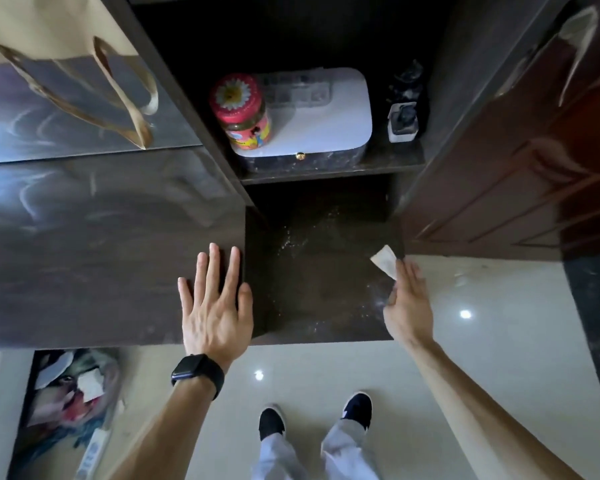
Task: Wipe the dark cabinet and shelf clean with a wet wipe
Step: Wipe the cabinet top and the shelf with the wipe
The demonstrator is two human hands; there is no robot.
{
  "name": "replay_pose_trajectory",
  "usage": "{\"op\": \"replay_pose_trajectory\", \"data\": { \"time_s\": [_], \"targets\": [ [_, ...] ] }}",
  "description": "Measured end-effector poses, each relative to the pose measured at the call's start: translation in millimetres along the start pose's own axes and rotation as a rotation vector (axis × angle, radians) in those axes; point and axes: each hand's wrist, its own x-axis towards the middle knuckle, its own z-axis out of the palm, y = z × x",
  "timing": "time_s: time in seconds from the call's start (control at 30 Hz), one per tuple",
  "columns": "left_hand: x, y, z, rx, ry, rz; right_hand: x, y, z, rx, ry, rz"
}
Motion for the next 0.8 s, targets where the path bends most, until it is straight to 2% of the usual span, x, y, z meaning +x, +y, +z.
{"op": "replay_pose_trajectory", "data": {
  "time_s": [0.13,0.23,0.3,0.37,0.47,0.53,0.6,0.7,0.73,0.8],
  "targets": [
    [-0.2,0.5,0.5,0.026,0.004,-0.001,-24.7,-24.7,45.9,-0.259,-0.157,-0.1],
    [-1.0,0.8,0.7,0.013,0.007,-0.012,-68.4,-39.9,65.6,-0.295,-0.235,-0.399],
    [-2.4,1.5,-0.5,0.016,-0.004,-0.012,-74.8,-37.5,65.1,-0.314,-0.275,-0.48],
    [-1.1,1.9,-3.1,0.006,-0.016,-0.002,-56.5,-29.8,56.8,-0.349,-0.237,-0.389],
    [7.7,0.1,-7.1,-0.007,0.015,0.045,-7.6,-18.3,42.2,-0.369,-0.164,-0.097],
    [22.4,-0.9,-8.4,-0.017,0.048,0.056,11.9,-22.7,41.8,-0.334,-0.148,0.005],
    [42.5,1.3,-8.2,-0.036,0.073,0.048,5.7,-37.6,49.6,-0.327,-0.139,-0.086],
    [66.9,7.4,-4.8,-0.051,0.084,0.012,-11.6,-46.7,62.5,-0.375,-0.215,-0.398],
    [71.2,8.0,-2.8,-0.057,0.093,-0.003,-0.8,-48.0,61.8,-0.381,-0.222,-0.395],
    [73.3,7.1,1.3,-0.058,0.111,-0.015,34.9,-55.0,60.7,-0.371,-0.198,-0.237]
  ]
}}
